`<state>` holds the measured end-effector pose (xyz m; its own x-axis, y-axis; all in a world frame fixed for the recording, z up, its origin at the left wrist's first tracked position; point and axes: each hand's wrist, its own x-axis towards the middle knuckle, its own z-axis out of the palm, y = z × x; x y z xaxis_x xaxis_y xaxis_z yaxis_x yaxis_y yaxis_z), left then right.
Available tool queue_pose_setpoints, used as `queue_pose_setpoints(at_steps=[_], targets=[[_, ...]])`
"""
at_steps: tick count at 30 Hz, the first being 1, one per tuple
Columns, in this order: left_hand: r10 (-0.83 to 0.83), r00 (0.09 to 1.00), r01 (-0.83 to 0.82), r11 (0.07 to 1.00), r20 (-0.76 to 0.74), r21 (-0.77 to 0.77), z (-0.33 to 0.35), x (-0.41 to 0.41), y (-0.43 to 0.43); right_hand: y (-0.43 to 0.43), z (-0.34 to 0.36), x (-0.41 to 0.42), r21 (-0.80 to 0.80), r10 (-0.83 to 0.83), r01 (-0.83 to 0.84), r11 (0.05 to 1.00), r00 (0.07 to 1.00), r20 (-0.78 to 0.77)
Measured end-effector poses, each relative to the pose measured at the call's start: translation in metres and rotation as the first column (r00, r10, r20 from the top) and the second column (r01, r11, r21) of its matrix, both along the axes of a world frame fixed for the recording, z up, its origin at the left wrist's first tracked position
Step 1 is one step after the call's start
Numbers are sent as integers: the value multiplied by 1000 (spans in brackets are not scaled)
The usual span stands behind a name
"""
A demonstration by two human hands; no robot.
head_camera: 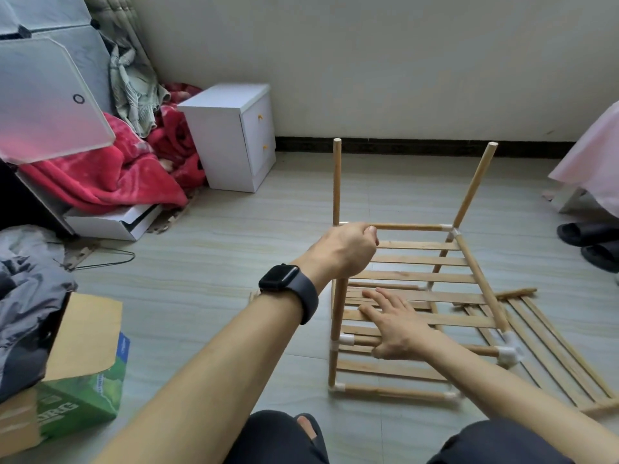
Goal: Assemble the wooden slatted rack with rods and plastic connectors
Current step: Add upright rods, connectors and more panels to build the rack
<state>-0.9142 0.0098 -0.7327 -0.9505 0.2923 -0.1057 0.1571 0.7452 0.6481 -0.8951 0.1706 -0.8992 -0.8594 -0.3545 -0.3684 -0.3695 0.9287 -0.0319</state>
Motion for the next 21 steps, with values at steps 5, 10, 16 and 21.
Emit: queue_pose_setpoints(at_steps=[5,10,16,21], targets=[[-78,993,64,987,90,149,4,3,-4,-1,6,-8,-39,-4,7,999,997,80],[-79,930,-240,611,359,755,8,-1,-38,-12,32,-29,-300,-108,168,939,973,206],[502,822,-566,768,268,298,-108,-41,-122,-36,23,-56,-420,-131,113,900,991,-15],[524,793,-412,838,313,-358,-250,-20,-171,-56,-8,-83,-237,18,-38,971,996,-83]])
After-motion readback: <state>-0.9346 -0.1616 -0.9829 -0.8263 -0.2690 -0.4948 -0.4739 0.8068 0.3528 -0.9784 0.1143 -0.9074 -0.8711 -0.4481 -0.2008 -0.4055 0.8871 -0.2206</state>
